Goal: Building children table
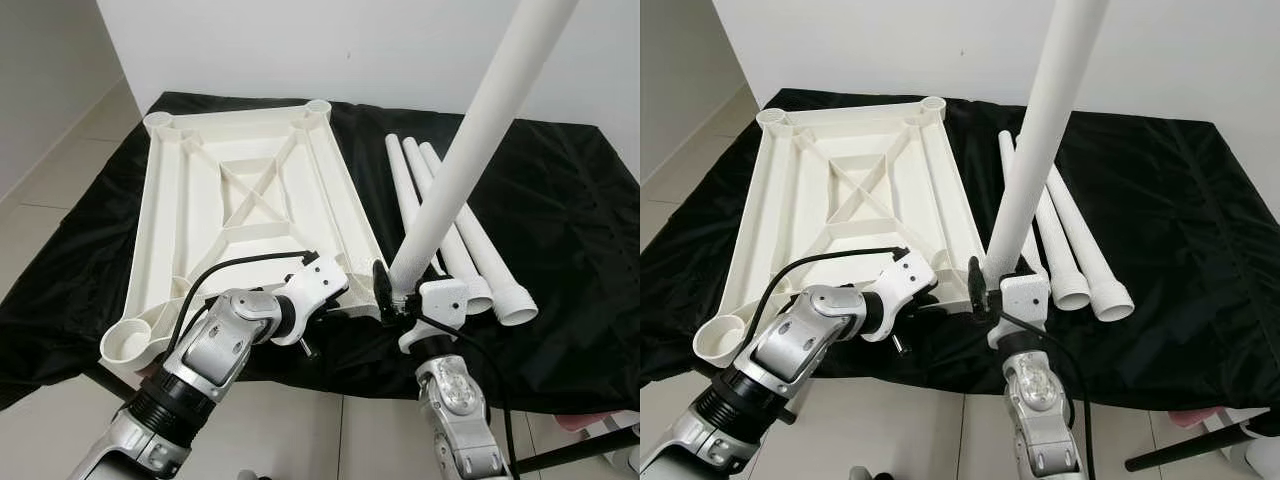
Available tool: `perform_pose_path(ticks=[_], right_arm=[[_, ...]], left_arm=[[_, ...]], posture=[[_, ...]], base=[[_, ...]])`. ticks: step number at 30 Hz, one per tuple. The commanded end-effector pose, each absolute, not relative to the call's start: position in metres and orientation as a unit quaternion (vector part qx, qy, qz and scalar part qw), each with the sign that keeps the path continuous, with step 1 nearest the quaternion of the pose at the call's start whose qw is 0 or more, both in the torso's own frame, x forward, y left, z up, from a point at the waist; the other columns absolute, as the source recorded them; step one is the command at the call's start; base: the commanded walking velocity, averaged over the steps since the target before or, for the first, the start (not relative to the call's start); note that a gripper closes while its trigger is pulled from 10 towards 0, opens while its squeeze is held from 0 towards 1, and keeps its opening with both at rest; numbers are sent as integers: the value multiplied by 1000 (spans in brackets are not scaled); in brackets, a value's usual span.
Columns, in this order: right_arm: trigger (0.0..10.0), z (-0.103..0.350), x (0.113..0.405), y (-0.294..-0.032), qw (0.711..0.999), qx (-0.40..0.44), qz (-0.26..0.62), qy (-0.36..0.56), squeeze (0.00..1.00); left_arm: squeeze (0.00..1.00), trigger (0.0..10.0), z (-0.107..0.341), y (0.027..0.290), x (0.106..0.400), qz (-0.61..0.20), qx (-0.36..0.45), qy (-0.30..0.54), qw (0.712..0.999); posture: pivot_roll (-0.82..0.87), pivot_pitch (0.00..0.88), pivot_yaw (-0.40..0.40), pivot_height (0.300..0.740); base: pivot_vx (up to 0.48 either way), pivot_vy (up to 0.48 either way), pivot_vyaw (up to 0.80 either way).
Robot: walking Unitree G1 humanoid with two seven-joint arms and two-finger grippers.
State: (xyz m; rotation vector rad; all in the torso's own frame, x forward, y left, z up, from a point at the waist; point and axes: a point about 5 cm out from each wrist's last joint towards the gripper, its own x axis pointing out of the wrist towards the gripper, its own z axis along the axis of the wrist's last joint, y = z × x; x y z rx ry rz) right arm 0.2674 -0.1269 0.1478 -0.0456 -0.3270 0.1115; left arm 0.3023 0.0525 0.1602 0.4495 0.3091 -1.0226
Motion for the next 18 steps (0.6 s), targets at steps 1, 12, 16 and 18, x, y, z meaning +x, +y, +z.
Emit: perform_pose_path(ticks=[1, 12, 16, 18], right_arm=[[10000, 137, 266, -133, 990, -24, 45, -135, 1000], [10000, 142, 271, -138, 987, -30, 82, -135, 0], [10000, 142, 273, -134, 984, -15, 128, -123, 0], [10000, 145, 275, -137, 980, -11, 160, -121, 0]], left_arm=[[0, 10000, 175, 52, 304, -475, 216, 114, 845], [0, 10000, 175, 51, 305, -474, 214, 114, 846], [0, 10000, 175, 51, 305, -474, 214, 114, 846], [0, 10000, 175, 51, 305, -474, 214, 114, 846]], posture=[[-94, 132, 45, 740], [-98, 137, 43, 740], [-102, 138, 44, 740], [-101, 139, 44, 740]], base=[[0, 0, 0], [0, 0, 0], [0, 0, 0], [0, 0, 0]])
